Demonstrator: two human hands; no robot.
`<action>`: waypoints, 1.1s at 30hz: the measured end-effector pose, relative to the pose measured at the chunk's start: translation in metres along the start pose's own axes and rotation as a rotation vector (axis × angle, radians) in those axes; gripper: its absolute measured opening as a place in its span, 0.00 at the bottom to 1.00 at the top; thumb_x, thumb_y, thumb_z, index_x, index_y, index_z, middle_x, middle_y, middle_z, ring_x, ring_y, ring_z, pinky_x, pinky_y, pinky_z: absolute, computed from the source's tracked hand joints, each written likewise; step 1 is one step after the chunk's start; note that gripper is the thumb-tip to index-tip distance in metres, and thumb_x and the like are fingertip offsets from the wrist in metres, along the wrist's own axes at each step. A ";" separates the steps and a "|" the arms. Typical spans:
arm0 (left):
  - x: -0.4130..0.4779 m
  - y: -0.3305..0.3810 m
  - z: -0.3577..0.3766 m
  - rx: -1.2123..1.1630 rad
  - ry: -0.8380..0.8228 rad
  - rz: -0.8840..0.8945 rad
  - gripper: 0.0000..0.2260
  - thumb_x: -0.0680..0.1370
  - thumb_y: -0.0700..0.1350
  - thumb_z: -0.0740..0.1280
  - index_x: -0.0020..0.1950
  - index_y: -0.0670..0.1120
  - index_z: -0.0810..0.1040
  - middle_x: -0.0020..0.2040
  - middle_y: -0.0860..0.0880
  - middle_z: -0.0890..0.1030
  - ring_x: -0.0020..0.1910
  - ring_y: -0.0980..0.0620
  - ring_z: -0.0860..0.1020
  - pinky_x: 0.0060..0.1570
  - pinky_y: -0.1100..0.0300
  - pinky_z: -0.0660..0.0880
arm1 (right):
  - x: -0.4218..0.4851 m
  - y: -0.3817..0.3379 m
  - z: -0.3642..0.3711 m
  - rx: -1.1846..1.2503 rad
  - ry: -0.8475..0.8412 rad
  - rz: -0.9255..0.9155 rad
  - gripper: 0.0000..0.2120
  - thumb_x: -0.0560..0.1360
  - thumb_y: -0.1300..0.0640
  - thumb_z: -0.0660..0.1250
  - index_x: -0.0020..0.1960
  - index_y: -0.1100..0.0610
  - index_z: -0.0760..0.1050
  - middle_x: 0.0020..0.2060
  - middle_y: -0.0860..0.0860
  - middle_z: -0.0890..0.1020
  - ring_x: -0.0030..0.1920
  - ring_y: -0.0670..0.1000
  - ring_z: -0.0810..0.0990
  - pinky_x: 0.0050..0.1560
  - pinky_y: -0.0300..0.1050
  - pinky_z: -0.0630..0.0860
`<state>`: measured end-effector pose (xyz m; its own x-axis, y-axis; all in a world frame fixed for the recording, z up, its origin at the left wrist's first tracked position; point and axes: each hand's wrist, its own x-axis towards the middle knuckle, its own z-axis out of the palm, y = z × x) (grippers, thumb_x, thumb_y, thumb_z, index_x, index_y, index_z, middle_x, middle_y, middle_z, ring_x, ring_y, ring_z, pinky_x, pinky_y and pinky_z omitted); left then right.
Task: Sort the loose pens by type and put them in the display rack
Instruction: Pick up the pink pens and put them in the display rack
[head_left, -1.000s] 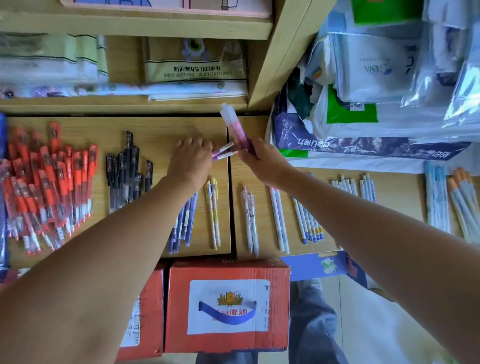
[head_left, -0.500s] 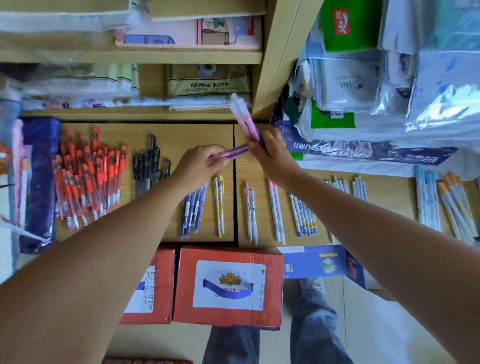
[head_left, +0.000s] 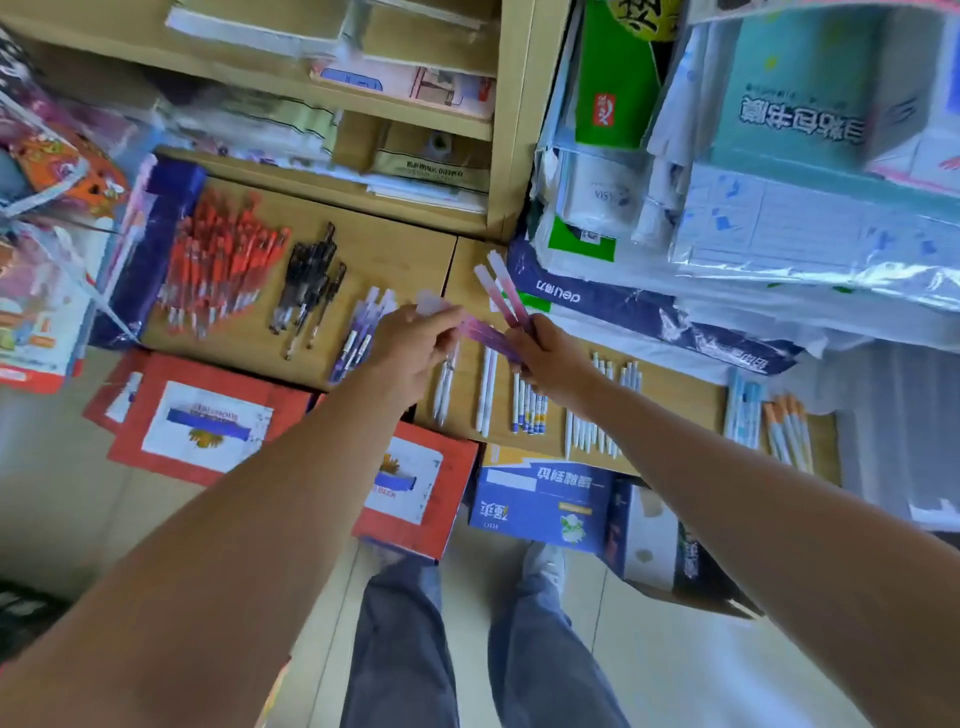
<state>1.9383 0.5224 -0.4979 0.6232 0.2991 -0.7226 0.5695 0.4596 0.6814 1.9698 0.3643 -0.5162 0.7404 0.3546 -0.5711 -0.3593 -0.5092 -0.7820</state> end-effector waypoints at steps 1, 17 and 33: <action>-0.010 -0.008 0.008 -0.054 0.013 -0.025 0.07 0.75 0.37 0.70 0.38 0.43 0.76 0.27 0.51 0.78 0.29 0.56 0.72 0.33 0.66 0.70 | -0.011 0.002 -0.004 0.018 -0.007 -0.004 0.06 0.83 0.56 0.56 0.50 0.58 0.66 0.31 0.51 0.72 0.27 0.47 0.66 0.24 0.35 0.64; -0.161 -0.062 0.122 0.276 -0.167 -0.030 0.11 0.84 0.43 0.54 0.45 0.45 0.72 0.30 0.49 0.67 0.19 0.56 0.67 0.24 0.62 0.66 | -0.192 0.048 -0.079 0.299 0.173 0.007 0.05 0.82 0.59 0.56 0.47 0.57 0.66 0.31 0.53 0.68 0.23 0.44 0.66 0.21 0.35 0.62; -0.299 -0.152 0.355 0.557 -0.505 0.026 0.08 0.74 0.47 0.73 0.44 0.43 0.80 0.25 0.52 0.63 0.22 0.55 0.61 0.29 0.61 0.61 | -0.379 0.147 -0.284 0.341 0.114 -0.004 0.12 0.83 0.52 0.54 0.46 0.58 0.65 0.28 0.55 0.71 0.23 0.52 0.72 0.25 0.43 0.71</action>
<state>1.8556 0.0666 -0.3440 0.7337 -0.1774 -0.6559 0.6548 -0.0730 0.7523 1.7982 -0.0680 -0.3439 0.7942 0.2563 -0.5510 -0.5107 -0.2099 -0.8337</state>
